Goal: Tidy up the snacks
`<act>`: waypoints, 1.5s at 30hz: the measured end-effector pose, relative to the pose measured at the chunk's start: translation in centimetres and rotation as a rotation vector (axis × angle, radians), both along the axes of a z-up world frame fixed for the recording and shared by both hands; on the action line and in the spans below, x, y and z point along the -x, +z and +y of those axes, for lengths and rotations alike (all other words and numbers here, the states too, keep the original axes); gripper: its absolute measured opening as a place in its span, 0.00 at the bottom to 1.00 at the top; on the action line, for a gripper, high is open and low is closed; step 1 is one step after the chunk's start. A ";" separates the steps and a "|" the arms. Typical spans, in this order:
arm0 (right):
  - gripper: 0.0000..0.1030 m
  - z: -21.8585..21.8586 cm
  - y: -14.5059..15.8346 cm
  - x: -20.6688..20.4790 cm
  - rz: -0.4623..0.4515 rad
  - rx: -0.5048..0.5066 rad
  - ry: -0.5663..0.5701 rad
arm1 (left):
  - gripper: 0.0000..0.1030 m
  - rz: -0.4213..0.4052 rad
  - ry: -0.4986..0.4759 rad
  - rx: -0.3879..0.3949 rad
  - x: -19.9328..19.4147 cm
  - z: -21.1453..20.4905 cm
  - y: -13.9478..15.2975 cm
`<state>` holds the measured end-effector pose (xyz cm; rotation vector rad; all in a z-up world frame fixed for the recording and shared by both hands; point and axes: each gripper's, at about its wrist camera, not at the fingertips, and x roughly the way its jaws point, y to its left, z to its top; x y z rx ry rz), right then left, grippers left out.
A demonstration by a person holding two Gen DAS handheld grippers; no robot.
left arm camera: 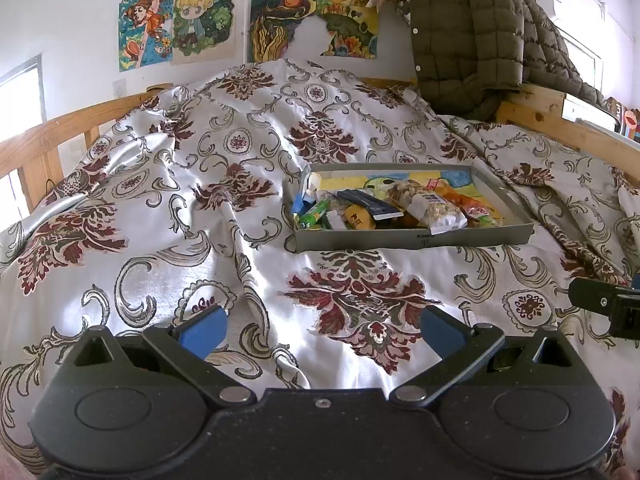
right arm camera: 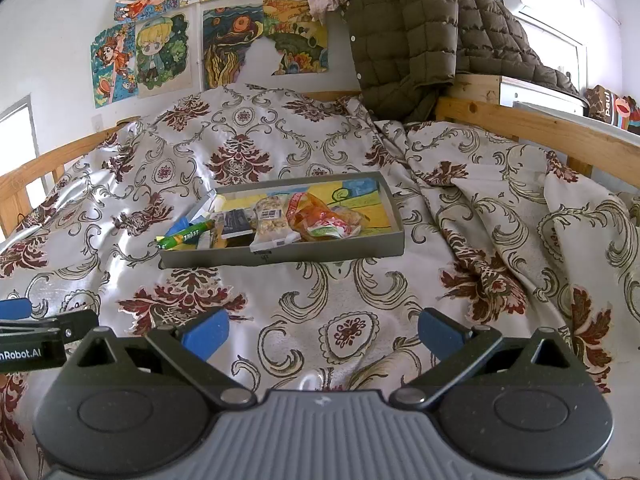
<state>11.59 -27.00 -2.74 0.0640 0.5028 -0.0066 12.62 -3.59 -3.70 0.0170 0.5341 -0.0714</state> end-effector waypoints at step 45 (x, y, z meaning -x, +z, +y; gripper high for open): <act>1.00 0.1 -0.8 0.0 0.012 0.009 0.001 | 0.99 0.003 0.002 0.000 0.0 0.2 0.0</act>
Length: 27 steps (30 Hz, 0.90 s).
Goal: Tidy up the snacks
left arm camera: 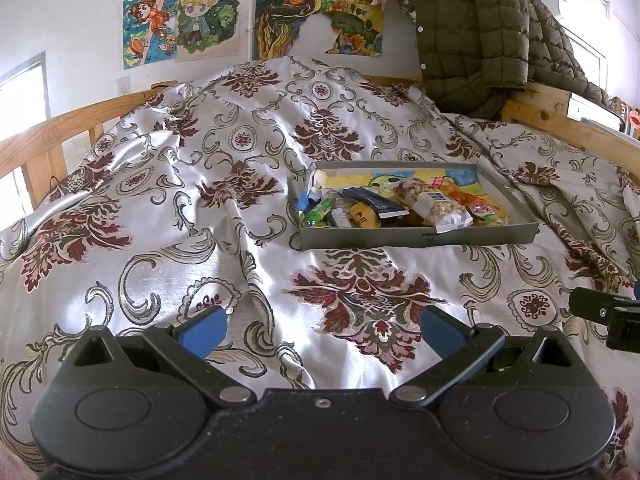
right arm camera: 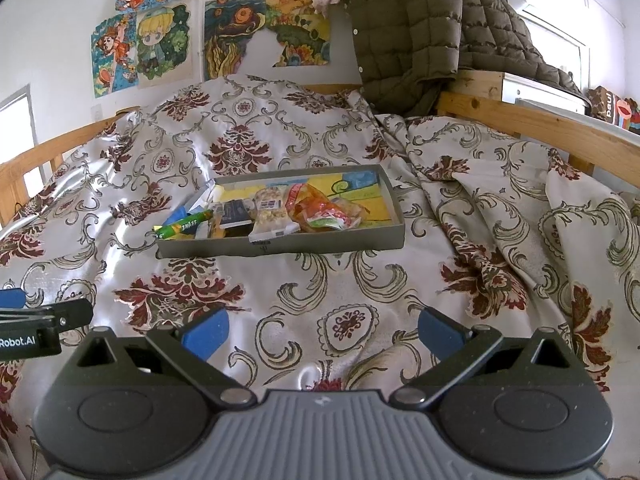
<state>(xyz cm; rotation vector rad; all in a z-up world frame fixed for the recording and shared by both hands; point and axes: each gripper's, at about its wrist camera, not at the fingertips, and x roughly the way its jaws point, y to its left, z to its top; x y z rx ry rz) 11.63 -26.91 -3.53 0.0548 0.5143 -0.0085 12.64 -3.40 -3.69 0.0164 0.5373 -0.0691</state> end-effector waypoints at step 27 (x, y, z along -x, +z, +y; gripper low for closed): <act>1.00 0.0 -0.2 0.0 0.005 0.001 0.001 | 0.99 0.006 0.004 0.002 -0.1 0.2 0.0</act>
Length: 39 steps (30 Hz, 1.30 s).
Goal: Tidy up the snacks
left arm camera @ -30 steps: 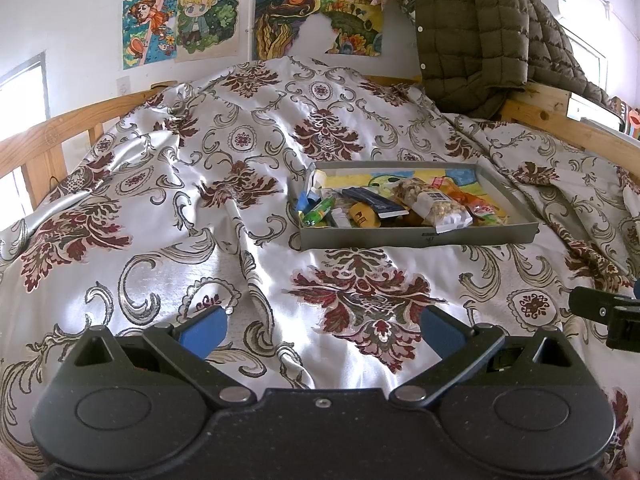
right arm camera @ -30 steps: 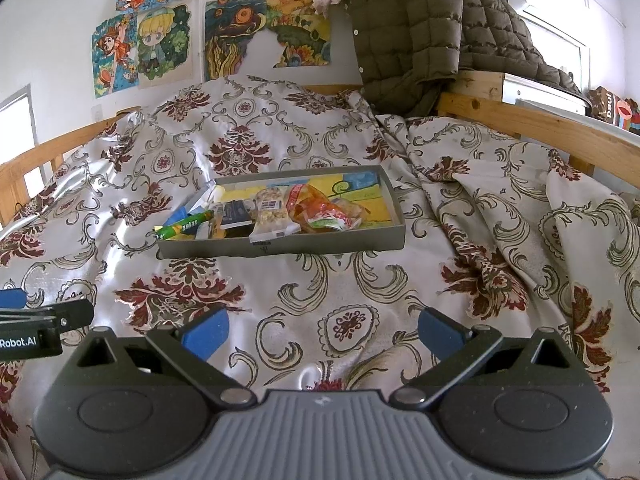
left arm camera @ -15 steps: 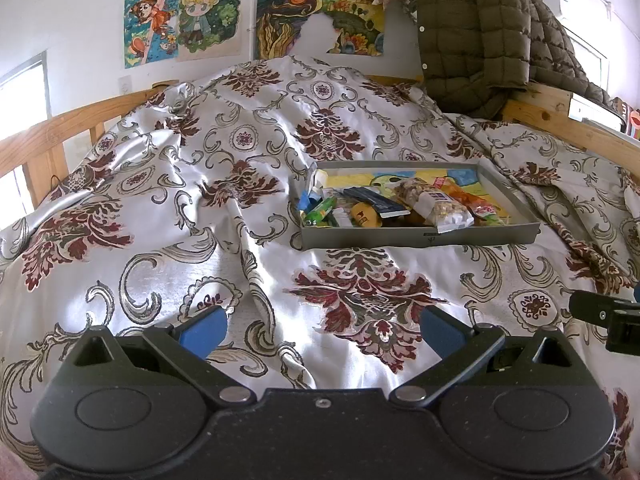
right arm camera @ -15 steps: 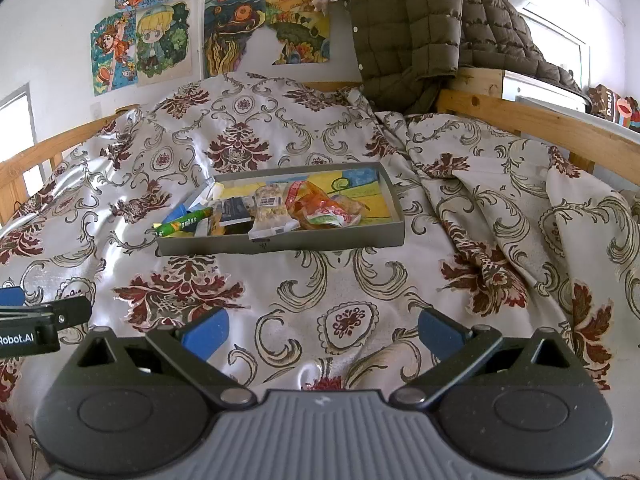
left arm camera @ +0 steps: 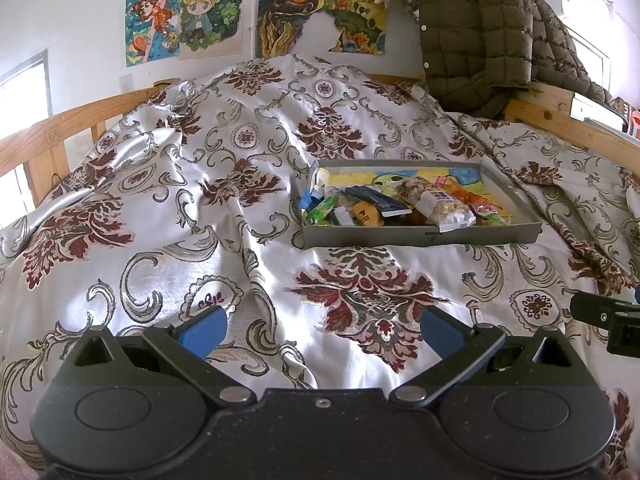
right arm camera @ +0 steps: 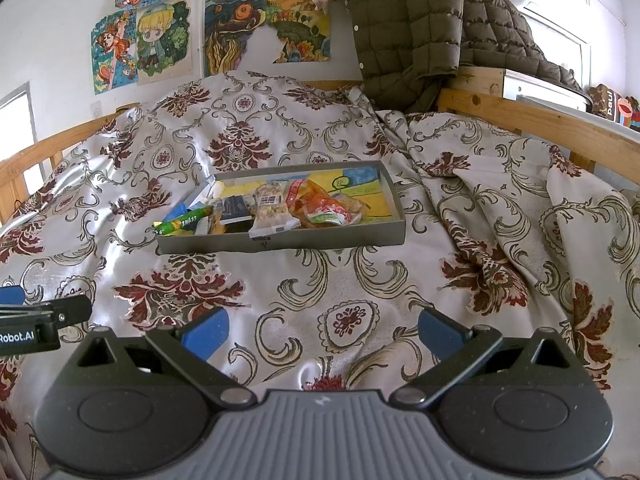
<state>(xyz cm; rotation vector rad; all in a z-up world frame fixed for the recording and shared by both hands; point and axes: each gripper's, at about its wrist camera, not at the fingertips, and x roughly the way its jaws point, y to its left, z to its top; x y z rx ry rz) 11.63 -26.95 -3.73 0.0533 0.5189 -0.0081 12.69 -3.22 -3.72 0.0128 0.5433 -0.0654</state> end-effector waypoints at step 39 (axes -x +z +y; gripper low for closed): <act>1.00 -0.3 -0.5 0.3 0.008 -0.006 -0.005 | 0.99 0.067 0.087 -0.029 -0.5 0.4 0.0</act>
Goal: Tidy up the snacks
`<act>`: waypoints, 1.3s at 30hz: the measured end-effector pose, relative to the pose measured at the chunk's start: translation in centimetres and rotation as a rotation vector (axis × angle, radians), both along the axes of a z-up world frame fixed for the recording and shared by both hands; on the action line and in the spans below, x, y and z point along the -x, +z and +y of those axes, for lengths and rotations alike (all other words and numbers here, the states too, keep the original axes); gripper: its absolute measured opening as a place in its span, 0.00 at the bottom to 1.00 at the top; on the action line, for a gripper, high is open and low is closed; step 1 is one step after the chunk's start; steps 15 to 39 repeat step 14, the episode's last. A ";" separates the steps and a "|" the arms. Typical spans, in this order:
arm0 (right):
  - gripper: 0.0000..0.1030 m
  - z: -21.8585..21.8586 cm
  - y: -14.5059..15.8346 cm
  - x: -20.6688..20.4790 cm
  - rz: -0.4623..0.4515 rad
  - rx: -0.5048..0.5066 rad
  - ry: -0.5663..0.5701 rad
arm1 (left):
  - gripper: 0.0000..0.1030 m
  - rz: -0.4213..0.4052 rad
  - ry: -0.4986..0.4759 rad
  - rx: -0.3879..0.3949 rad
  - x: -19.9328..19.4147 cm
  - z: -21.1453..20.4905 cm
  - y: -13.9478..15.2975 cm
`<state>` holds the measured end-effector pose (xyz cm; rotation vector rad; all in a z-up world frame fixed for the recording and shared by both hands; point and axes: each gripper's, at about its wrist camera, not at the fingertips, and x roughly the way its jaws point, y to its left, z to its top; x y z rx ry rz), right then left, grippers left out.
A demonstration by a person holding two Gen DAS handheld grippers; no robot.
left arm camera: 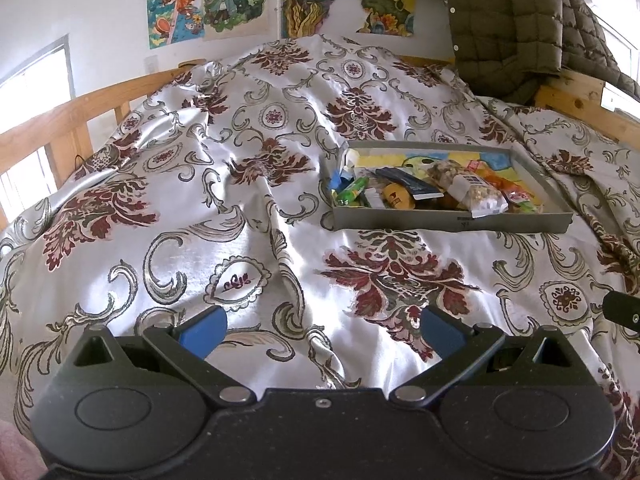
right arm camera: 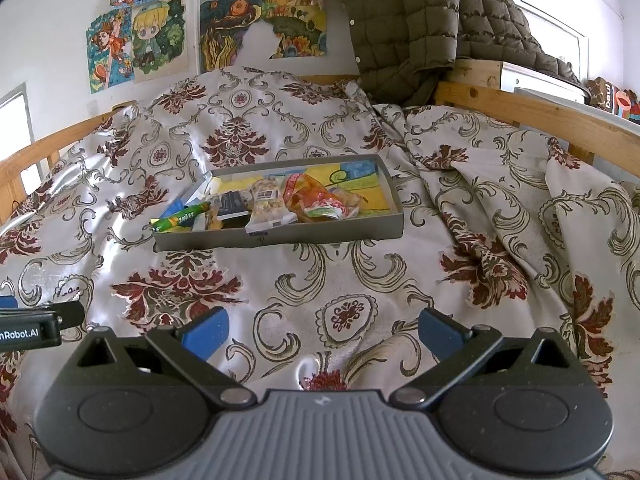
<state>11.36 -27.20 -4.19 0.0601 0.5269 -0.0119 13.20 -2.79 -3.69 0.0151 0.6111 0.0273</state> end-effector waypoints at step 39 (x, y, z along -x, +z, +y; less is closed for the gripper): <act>1.00 0.0 -0.3 0.3 0.006 0.001 -0.001 | 0.99 0.000 -0.010 0.008 -0.1 -0.1 0.1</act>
